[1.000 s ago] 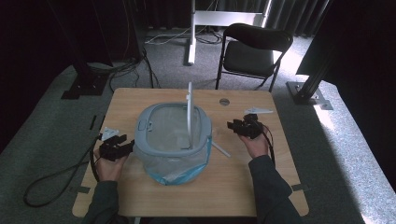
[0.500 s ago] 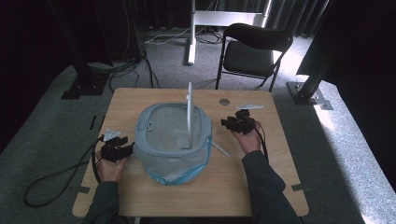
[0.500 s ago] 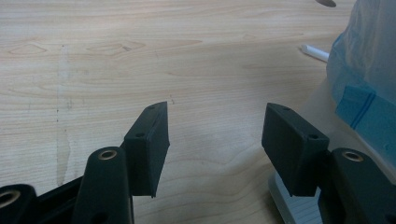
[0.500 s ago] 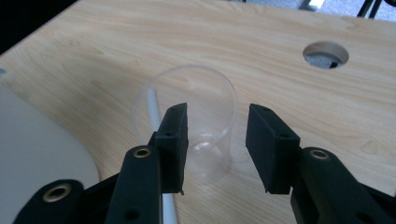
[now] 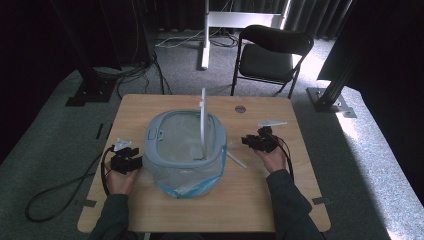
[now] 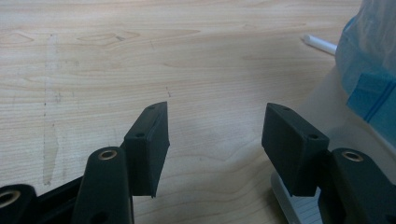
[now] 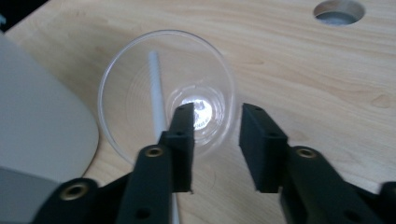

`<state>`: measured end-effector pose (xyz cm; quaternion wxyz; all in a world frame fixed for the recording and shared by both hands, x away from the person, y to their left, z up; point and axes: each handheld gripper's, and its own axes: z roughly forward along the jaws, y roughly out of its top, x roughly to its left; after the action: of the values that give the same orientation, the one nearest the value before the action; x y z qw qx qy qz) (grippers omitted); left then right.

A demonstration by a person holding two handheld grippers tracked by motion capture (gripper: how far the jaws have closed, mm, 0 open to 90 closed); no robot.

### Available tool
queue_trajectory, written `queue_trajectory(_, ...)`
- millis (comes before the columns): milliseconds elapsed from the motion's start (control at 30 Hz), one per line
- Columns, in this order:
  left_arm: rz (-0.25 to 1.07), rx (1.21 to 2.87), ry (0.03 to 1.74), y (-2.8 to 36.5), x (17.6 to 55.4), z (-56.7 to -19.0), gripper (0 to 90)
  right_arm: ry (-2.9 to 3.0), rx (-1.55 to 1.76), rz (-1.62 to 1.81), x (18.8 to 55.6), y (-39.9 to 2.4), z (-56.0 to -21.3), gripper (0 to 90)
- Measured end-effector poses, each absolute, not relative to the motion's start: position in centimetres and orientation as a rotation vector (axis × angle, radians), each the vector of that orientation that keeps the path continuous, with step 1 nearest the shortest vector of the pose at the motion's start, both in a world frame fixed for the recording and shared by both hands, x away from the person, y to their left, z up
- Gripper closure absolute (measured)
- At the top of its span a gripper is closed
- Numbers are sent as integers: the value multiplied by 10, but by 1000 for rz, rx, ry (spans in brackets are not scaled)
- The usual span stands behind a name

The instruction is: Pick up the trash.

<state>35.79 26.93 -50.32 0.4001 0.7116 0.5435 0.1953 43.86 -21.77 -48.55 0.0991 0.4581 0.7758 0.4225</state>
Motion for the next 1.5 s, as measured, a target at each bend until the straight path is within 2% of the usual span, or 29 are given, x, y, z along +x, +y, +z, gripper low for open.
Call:
queue_trajectory(133, 489, 1798, 1378, 269, 359, -505, 416, 2330, 1294, 1199, 436, -213, -485, 803)
queue_trajectory(267, 487, 1809, 1373, 268, 359, -506, 416, 2363, 1265, 1138, 435, -210, -487, 854)
queue_trajectory(900, 480, 1838, 1363, 263, 362, -512, 417, 2251, 1270, 1194, 430, -222, -471, 862)
queue_trajectory(1500, 476, 1855, 1364, 262, 362, -515, 417, 2158, 1224, 1268, 432, -224, -431, 861)
